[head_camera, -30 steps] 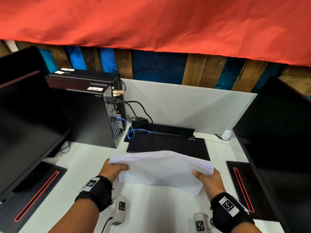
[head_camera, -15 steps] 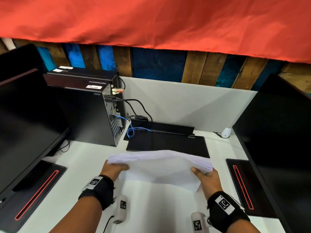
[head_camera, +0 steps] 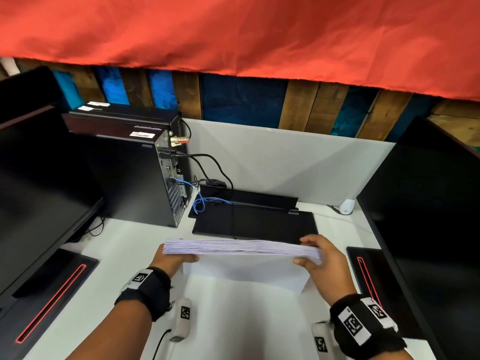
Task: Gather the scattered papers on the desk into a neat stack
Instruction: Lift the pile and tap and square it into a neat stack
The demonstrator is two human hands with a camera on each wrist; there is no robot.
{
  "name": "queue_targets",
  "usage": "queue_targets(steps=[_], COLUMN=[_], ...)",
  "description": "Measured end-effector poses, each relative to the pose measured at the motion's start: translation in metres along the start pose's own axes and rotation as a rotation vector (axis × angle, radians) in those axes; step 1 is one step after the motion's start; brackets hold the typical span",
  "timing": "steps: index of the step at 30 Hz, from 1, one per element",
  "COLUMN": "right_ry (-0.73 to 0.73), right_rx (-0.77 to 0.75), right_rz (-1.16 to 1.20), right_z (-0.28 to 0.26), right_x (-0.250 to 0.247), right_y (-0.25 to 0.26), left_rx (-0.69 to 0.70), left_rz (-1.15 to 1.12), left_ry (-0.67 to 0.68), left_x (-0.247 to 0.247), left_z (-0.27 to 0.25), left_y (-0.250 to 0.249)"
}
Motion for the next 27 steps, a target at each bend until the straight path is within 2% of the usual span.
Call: queue_targets(steps=[2,4,9,13,17,19,20,22,24,27], right_ry=[0.041,0.082,0.197,0.149,0.042,0.020,0.022,0.003,-0.020,-0.012], right_rx=[-0.170,-0.267,-0.471,-0.445,-0.364,-0.248,-0.198,-0.093,0.053,0.265], right_rz=[-0.454,-0.660,-0.600,-0.604,-0.505,-0.420,-0.369,-0.204,0.047,0.417], right_z=[-0.001,-0.003,-0.013,-0.015,-0.012,-0.008,-0.007,-0.004,-0.001,-0.005], right_x=[0.002,0.009,0.028,0.025,0.013,0.001,-0.005,-0.020,-0.032,-0.038], right_y=[0.011,0.022,0.054,0.064,0.059,0.052,0.048,0.037,0.025,0.004], left_rx=[-0.026,-0.035,-0.002,0.041,0.219,0.292,0.296,0.195,0.028,-0.140], left_rz=[0.010,0.044,0.056,0.016,-0.074,-0.091,-0.084,-0.125,-0.140,-0.106], left_ry=[0.004,0.018,0.027,0.006,-0.024,-0.092,-0.144,-0.183,-0.067,0.288], left_x=[0.001,0.002,0.009,0.014,0.029,0.034,0.036,0.041,0.055,0.082], left_z=[0.000,-0.001,-0.008,-0.008,-0.017,-0.018,-0.019,-0.023,-0.035,-0.055], left_y=[-0.001,-0.004,-0.030,-0.057,-0.079,-0.077,-0.073,-0.059,-0.043,-0.018])
Point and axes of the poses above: each hand's wrist, its own z-axis towards the middle knuckle, its own x-axis out of the palm, y = z × x, the point moved 1 cm from there along z, towards the middle knuckle, and after that the axes turned 3 degrees about -y, right-handed, at the moved point
